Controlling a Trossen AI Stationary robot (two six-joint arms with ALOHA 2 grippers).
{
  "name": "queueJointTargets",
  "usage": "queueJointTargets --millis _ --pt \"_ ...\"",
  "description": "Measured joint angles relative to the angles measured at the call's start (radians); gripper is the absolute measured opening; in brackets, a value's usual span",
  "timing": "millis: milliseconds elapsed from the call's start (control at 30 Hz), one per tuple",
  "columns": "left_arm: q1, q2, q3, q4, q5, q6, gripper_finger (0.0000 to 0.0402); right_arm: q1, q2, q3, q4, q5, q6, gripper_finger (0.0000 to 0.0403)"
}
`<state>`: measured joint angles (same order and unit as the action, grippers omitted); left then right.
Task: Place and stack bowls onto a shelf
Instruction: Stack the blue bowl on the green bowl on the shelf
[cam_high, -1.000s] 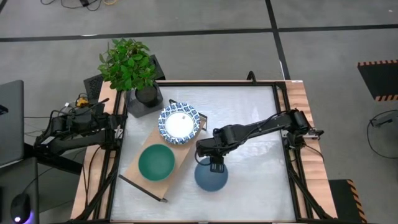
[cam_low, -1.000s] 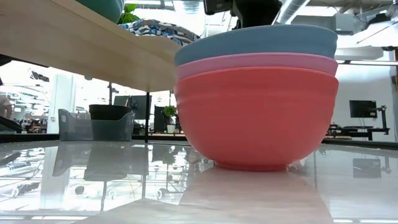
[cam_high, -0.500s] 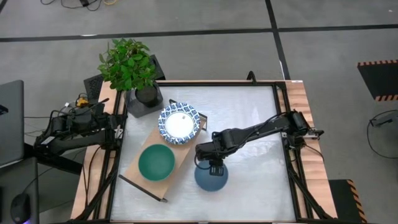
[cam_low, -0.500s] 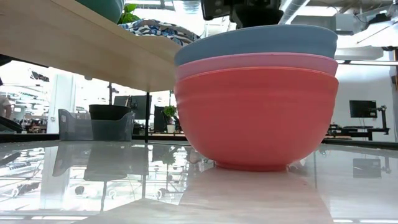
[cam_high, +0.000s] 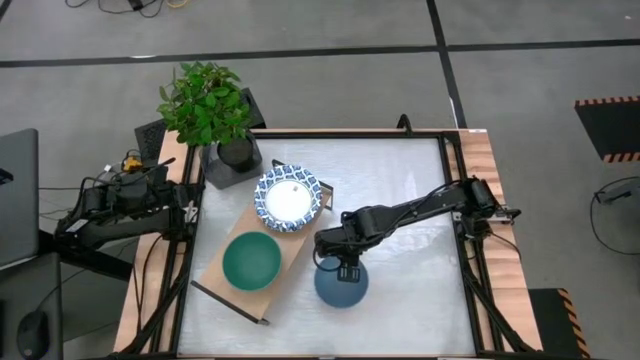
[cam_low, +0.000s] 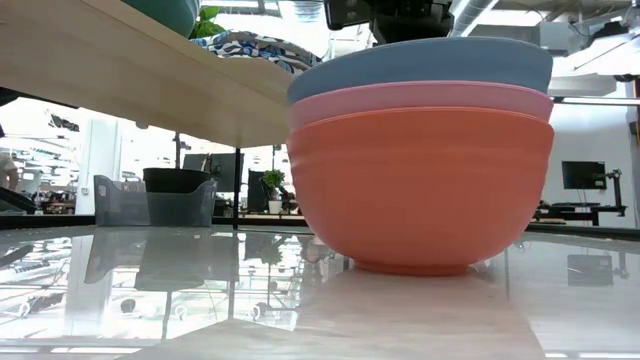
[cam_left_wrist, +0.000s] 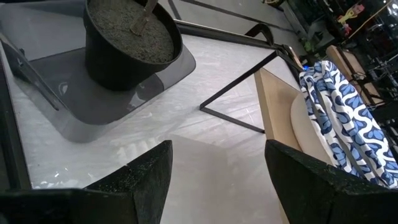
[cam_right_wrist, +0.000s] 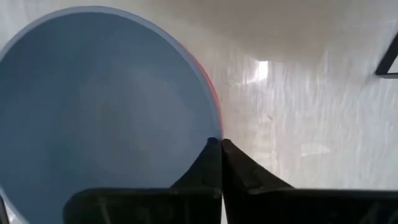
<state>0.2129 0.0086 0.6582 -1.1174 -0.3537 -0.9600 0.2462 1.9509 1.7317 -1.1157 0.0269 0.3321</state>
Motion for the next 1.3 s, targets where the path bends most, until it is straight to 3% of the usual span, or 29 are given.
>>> queueJointTargets --millis 633,1033,1167,1300 --pt "0.000 0.000 0.000 0.000 -0.001 0.000 0.0242 -0.001 -0.011 0.167 -0.083 0.000 0.010 0.0017" --pt "0.000 0.000 0.000 0.000 -0.001 -0.001 0.0242 -0.005 0.000 0.146 -0.095 0.003 0.019 0.0163" --pt "0.000 0.000 0.000 0.000 -0.001 -0.001 0.0242 -0.004 0.001 0.146 -0.100 0.025 0.019 0.0174" --pt "0.000 0.000 0.000 -0.003 -0.001 0.000 0.0242 -0.005 0.001 0.137 -0.108 0.026 0.029 0.0143"
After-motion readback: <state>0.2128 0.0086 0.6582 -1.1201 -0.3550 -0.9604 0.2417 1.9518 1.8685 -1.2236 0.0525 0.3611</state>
